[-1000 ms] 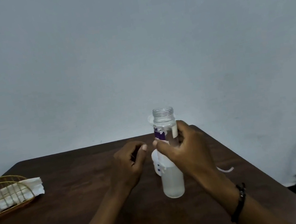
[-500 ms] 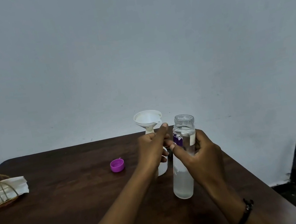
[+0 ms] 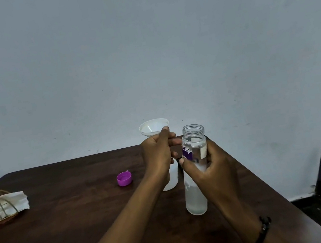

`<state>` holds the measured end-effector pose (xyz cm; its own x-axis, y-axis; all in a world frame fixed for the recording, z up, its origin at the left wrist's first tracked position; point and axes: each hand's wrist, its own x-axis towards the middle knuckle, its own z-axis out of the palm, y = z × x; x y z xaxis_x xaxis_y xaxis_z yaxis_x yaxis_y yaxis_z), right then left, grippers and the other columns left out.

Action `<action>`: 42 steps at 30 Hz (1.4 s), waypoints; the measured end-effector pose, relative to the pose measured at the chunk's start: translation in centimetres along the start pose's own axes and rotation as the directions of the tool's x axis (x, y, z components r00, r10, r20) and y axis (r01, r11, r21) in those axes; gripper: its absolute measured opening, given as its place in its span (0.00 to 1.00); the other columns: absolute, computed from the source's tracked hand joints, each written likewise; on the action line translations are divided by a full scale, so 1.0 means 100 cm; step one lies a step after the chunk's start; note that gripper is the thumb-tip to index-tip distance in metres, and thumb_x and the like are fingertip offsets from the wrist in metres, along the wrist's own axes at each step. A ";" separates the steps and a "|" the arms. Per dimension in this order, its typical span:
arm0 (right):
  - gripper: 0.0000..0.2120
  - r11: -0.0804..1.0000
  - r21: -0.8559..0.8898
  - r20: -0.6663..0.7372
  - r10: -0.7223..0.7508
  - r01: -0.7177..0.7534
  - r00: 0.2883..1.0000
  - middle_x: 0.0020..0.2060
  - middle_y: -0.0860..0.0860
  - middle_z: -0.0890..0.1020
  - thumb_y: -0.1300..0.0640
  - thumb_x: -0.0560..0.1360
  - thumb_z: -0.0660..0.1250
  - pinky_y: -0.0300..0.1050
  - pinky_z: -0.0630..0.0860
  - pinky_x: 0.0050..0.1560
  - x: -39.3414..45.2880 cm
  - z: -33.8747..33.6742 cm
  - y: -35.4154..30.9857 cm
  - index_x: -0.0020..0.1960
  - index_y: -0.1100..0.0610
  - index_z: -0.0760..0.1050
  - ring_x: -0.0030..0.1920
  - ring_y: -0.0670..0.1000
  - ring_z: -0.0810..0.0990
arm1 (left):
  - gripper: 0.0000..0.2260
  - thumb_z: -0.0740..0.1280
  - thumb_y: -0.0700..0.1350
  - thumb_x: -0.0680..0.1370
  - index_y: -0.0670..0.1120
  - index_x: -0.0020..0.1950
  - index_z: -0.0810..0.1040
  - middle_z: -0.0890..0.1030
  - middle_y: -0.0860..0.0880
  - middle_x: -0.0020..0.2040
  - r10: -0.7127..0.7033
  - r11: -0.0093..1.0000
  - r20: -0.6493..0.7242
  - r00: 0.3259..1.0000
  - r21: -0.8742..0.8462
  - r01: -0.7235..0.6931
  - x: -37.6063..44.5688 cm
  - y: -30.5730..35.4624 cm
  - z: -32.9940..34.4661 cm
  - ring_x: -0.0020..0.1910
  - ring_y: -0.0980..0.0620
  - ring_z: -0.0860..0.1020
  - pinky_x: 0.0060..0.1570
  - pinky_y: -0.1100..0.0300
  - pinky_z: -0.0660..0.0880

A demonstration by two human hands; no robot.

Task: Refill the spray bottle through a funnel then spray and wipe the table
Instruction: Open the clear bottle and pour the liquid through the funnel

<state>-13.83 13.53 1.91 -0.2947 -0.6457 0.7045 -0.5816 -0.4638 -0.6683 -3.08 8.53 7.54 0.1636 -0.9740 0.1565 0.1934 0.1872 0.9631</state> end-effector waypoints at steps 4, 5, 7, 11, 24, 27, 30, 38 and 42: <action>0.23 1.000 0.001 0.006 0.016 -0.016 1.000 0.48 0.42 0.84 0.37 0.66 0.68 0.50 0.81 0.45 0.000 0.001 0.001 0.55 0.48 0.77 0.47 0.46 0.81 | 0.13 0.63 0.47 0.80 0.41 0.43 0.82 0.84 0.47 0.33 0.050 0.998 -0.034 0.998 0.047 -0.048 0.002 0.007 -0.007 0.21 0.55 0.70 0.23 0.64 0.65; 0.23 1.000 -0.004 0.007 0.021 -0.021 1.000 0.49 0.43 0.84 0.36 0.66 0.68 0.51 0.81 0.45 0.000 0.001 0.001 0.55 0.48 0.77 0.48 0.46 0.81 | 0.14 0.63 0.47 0.80 0.41 0.42 0.82 0.84 0.47 0.32 0.062 0.997 -0.043 0.997 0.057 -0.060 0.003 0.008 -0.010 0.21 0.55 0.70 0.23 0.64 0.65; 0.23 1.000 -0.012 0.010 0.021 -0.021 1.000 0.49 0.42 0.83 0.36 0.66 0.69 0.51 0.81 0.45 0.000 0.002 0.001 0.55 0.48 0.76 0.48 0.45 0.81 | 0.13 0.62 0.46 0.80 0.42 0.41 0.81 0.82 0.47 0.31 0.076 0.995 -0.058 0.995 0.068 -0.072 0.007 0.011 -0.016 0.21 0.54 0.70 0.23 0.64 0.65; 0.21 0.999 -0.022 0.014 0.036 -0.035 0.999 0.46 0.41 0.83 0.36 0.67 0.70 0.51 0.81 0.45 0.000 0.002 0.003 0.54 0.47 0.76 0.47 0.45 0.81 | 0.12 0.63 0.46 0.77 0.43 0.37 0.80 0.79 0.48 0.27 0.063 0.994 -0.067 0.996 0.088 -0.057 0.019 0.014 -0.030 0.22 0.52 0.68 0.25 0.62 0.64; 0.27 0.999 -0.041 0.051 0.024 -0.022 0.998 0.52 0.42 0.82 0.34 0.67 0.67 0.53 0.81 0.51 -0.004 0.006 0.002 0.61 0.47 0.73 0.52 0.46 0.80 | 0.12 0.62 0.46 0.76 0.45 0.33 0.72 0.70 0.50 0.24 0.020 0.993 -0.002 1.000 0.114 -0.019 0.046 0.019 -0.068 0.23 0.53 0.64 0.26 0.61 0.61; 0.28 0.999 -0.033 0.066 0.043 -0.041 0.997 0.56 0.44 0.81 0.38 0.68 0.72 0.53 0.81 0.53 -0.005 0.006 0.002 0.64 0.48 0.71 0.55 0.47 0.80 | 0.13 0.62 0.46 0.77 0.45 0.33 0.72 0.70 0.50 0.25 0.025 0.991 0.035 0.999 0.130 -0.029 0.053 0.020 -0.071 0.22 0.52 0.64 0.26 0.61 0.61; 0.29 0.999 -0.020 0.057 0.050 -0.049 0.997 0.56 0.44 0.81 0.41 0.68 0.76 0.52 0.81 0.53 -0.005 0.005 0.004 0.63 0.48 0.70 0.55 0.46 0.80 | 0.13 0.63 0.46 0.77 0.45 0.32 0.72 0.70 0.50 0.25 0.021 0.990 0.063 0.998 0.137 -0.029 0.059 0.022 -0.074 0.22 0.52 0.64 0.26 0.61 0.62; 0.27 0.999 -0.012 0.054 0.030 -0.030 0.998 0.55 0.44 0.82 0.45 0.68 0.77 0.51 0.81 0.52 -0.004 0.008 0.006 0.63 0.50 0.74 0.53 0.46 0.81 | 0.13 0.63 0.45 0.76 0.46 0.32 0.71 0.70 0.51 0.24 0.029 0.992 0.110 0.994 0.116 -0.041 0.065 0.020 -0.080 0.22 0.53 0.64 0.24 0.62 0.63; 0.22 1.000 -0.018 0.072 -0.021 0.022 0.997 0.53 0.43 0.82 0.44 0.69 0.75 0.42 0.80 0.49 0.005 0.006 0.001 0.59 0.47 0.73 0.52 0.45 0.81 | 0.13 0.63 0.45 0.77 0.45 0.32 0.71 0.69 0.50 0.24 0.030 0.995 0.123 0.992 0.089 -0.041 0.066 0.016 -0.083 0.22 0.53 0.63 0.23 0.63 0.62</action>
<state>-13.61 12.78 2.06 -0.2273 -0.6777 0.6993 -0.6014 -0.4671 -0.6481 6.35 3.46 8.34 0.0492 -0.9763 0.2106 0.0994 0.2146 0.9716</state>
